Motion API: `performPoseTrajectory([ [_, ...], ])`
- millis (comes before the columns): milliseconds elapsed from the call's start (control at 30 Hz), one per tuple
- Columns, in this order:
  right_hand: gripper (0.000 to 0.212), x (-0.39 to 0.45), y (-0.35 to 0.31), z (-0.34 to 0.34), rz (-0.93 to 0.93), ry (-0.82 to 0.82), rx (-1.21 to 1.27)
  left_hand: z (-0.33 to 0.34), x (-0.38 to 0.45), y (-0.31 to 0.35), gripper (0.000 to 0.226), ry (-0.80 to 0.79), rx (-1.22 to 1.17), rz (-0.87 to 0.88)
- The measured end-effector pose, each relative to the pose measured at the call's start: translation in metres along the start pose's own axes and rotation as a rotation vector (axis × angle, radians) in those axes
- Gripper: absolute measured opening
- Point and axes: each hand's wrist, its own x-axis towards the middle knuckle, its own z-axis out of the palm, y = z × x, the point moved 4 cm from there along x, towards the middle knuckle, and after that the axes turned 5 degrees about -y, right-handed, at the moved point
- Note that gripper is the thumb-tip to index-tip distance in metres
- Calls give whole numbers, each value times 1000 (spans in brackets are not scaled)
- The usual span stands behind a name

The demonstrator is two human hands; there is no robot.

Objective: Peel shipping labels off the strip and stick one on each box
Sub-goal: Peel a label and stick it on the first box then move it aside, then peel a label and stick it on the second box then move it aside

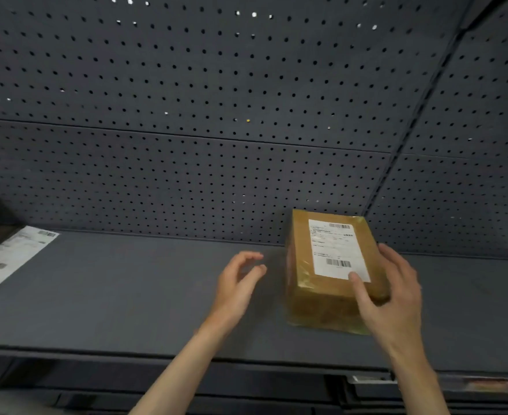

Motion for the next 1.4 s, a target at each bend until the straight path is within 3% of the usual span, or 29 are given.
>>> performPoseTrajectory([
  [233,53,-17,-105,87,-336,-148,-317,-144,-15,-5,46,-42,913,182],
  [467,54,-59,-202,222,-400,-295,-379,-318,-26,-36,56,22,1237,211],
  [700,53,-108,-312,338,-337,-364,-384,-481,-39,-66,46,-18,1336,228],
  [900,52,-144,-396,420,-341,-536,-325,-564,-62,-83,45,-37,1286,219],
  [1133,72,-178,-462,490,-381,-827,-185,-585,-86,-108,36,-130,1249,153],
  [1400,79,-171,-452,493,-356,-934,-202,-575,-90,-108,36,-162,1289,170],
])
